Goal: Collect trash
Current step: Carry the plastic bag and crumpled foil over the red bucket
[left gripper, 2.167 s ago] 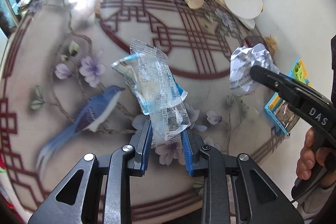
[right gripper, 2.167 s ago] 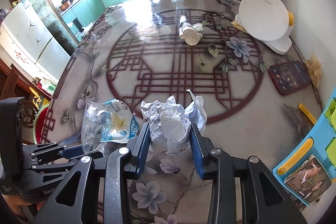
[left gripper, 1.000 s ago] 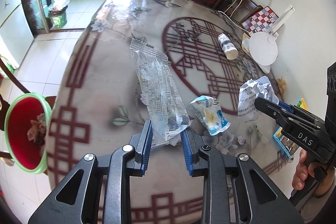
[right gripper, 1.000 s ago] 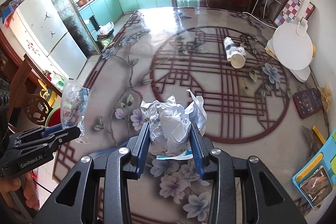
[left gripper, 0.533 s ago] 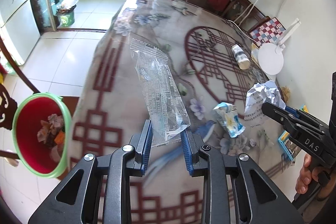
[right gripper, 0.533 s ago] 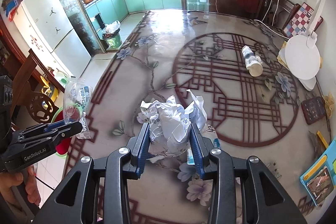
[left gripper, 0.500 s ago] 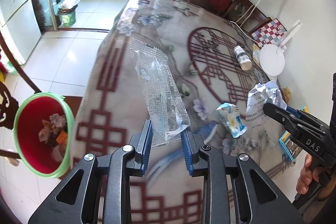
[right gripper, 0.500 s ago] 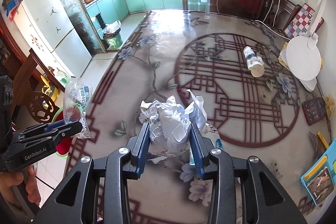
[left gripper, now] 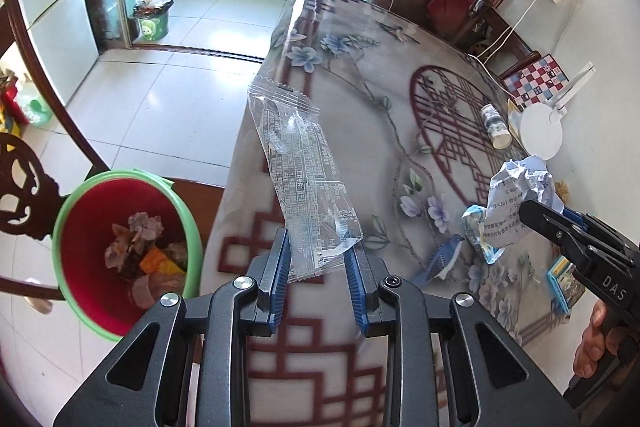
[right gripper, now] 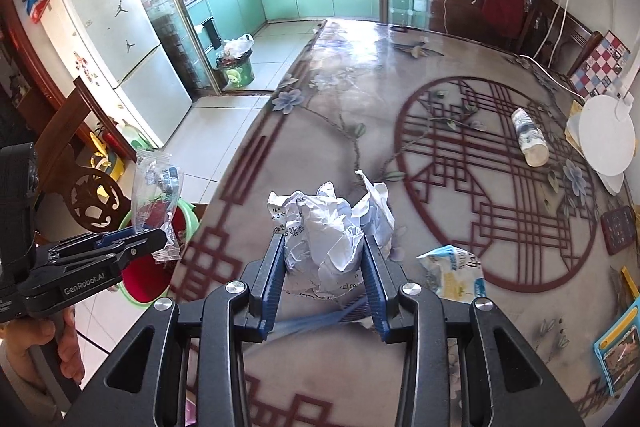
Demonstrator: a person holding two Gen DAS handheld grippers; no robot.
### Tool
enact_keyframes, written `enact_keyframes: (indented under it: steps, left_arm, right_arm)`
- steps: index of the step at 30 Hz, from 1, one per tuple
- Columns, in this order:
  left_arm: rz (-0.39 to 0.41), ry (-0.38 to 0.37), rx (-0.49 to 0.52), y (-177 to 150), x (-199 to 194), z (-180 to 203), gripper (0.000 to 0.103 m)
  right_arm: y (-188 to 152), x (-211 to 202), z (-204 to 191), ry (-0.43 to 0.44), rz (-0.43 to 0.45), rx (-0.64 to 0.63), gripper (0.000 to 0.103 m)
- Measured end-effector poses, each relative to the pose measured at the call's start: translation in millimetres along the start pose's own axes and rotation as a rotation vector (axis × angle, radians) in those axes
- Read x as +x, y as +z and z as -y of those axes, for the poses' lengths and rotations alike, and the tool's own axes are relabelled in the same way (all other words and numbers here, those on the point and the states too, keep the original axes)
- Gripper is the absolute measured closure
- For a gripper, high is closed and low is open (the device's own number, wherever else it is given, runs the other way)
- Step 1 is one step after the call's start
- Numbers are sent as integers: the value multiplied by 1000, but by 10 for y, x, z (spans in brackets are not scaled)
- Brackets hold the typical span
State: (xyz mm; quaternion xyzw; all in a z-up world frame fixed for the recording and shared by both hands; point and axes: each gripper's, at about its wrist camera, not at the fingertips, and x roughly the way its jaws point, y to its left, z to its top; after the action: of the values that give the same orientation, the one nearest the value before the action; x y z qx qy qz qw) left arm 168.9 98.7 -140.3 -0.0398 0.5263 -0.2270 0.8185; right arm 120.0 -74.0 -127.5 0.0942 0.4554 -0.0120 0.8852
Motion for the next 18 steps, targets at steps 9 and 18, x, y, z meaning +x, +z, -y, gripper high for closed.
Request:
enact_keyframes:
  steps: [9,18]
  left_arm:
    - [9,15,13,74,-45,-293,77]
    - [24,63,-39,93,-125,-764,77]
  right_arm:
    - [89,76,-450,19,5,-27,68]
    - [206,231,-1035,63,-7,-104,68]
